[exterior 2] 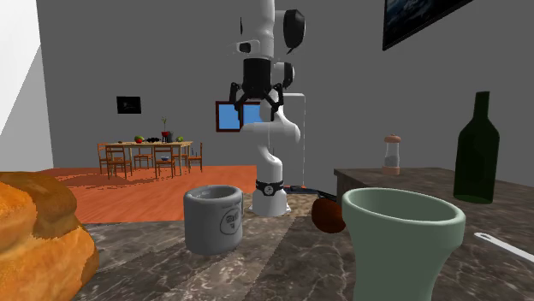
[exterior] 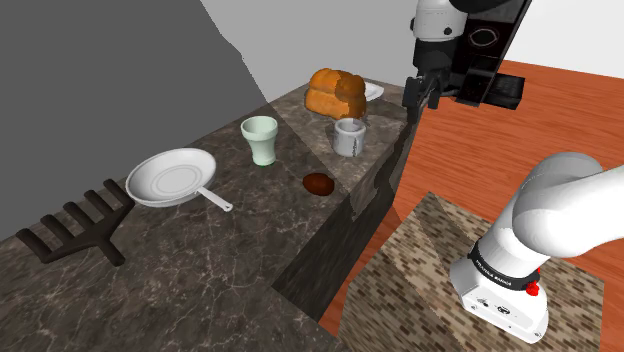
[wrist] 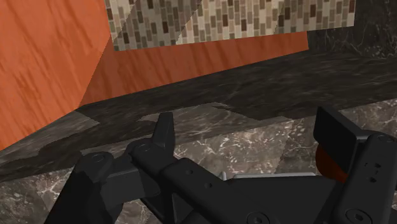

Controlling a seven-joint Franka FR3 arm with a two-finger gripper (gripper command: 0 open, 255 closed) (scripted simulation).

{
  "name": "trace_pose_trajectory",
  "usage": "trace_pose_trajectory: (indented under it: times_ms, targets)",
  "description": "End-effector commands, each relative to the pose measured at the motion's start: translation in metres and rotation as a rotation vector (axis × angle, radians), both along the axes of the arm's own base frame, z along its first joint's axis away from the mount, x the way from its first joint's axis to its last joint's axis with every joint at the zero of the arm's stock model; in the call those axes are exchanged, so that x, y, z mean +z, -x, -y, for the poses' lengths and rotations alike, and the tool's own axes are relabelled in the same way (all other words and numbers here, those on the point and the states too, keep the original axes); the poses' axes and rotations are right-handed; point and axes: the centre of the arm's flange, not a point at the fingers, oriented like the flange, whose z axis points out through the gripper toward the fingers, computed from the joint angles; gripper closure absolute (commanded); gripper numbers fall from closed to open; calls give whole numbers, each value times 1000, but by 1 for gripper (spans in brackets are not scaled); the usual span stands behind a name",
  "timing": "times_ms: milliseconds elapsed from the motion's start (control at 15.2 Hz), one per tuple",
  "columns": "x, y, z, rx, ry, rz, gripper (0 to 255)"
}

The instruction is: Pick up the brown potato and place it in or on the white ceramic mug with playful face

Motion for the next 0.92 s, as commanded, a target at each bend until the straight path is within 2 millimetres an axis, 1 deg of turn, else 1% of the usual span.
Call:
trace_pose_trajectory:
  times_ms: [0,462,858]
  targets:
    - [0,0,0,0,0,0,0]
    - [-44,-70,-60,97,37,-51,0]
    - [-86,-123,-115,179,69,-94,0]
